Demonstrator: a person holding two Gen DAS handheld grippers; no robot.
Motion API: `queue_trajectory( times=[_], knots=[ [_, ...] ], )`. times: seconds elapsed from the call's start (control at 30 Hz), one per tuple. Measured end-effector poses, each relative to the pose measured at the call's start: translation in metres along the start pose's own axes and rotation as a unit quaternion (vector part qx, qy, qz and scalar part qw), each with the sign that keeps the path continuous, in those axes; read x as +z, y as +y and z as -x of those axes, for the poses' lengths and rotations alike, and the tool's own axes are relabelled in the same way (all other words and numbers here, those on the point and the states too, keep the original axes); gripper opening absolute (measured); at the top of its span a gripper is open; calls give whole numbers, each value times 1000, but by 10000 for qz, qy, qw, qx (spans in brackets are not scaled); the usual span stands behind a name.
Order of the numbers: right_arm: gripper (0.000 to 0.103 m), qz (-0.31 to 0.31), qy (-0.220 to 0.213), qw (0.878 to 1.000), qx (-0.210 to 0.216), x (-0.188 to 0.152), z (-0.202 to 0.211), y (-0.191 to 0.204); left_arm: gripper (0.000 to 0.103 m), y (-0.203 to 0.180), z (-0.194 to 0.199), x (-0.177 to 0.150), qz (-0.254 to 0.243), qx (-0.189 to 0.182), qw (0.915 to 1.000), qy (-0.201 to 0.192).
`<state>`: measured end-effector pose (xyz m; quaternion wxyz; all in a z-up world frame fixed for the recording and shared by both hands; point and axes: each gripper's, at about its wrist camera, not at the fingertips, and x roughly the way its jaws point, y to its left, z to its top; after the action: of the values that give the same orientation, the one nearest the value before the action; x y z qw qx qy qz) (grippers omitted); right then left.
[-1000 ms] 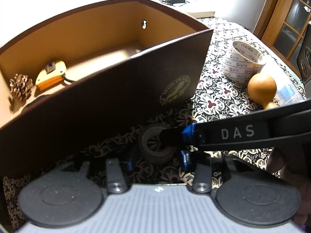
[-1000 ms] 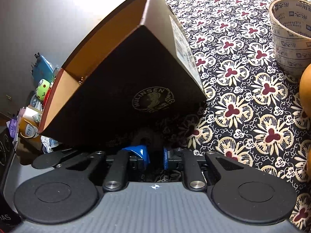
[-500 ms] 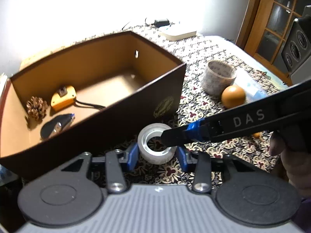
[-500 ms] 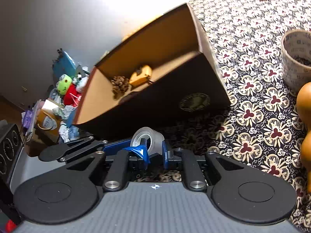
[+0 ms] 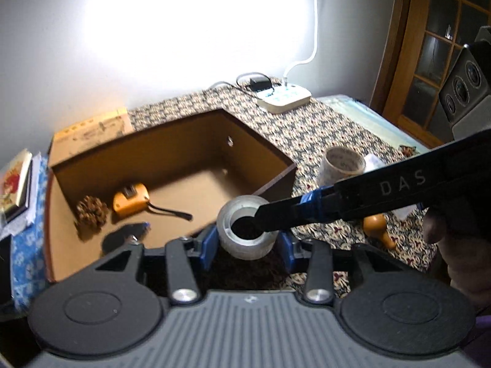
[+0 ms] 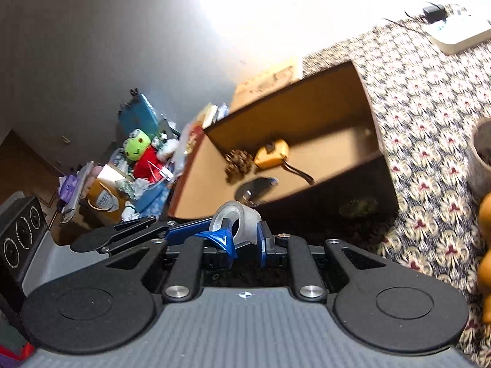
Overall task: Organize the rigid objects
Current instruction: 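Lift the clear tape roll with the right gripper and carry it over the box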
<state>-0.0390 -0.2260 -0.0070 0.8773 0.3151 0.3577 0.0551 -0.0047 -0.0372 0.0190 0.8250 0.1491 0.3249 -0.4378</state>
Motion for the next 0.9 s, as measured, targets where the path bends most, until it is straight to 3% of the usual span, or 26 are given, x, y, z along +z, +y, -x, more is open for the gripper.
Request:
queue_trajectory(
  times=[0.37, 0.57, 0.9],
  knots=[
    [0, 403, -222, 9989, 113, 58, -33, 16, 41, 49, -17, 49, 4, 174, 9996, -210],
    [0, 238, 233, 9993, -154, 81, -77, 0, 41, 81, -65, 56, 241, 113, 9991, 315],
    [0, -65, 1152, 9920, -519, 84, -139, -25, 41, 112, -126, 40, 544, 101, 9910, 1218]
  ],
)
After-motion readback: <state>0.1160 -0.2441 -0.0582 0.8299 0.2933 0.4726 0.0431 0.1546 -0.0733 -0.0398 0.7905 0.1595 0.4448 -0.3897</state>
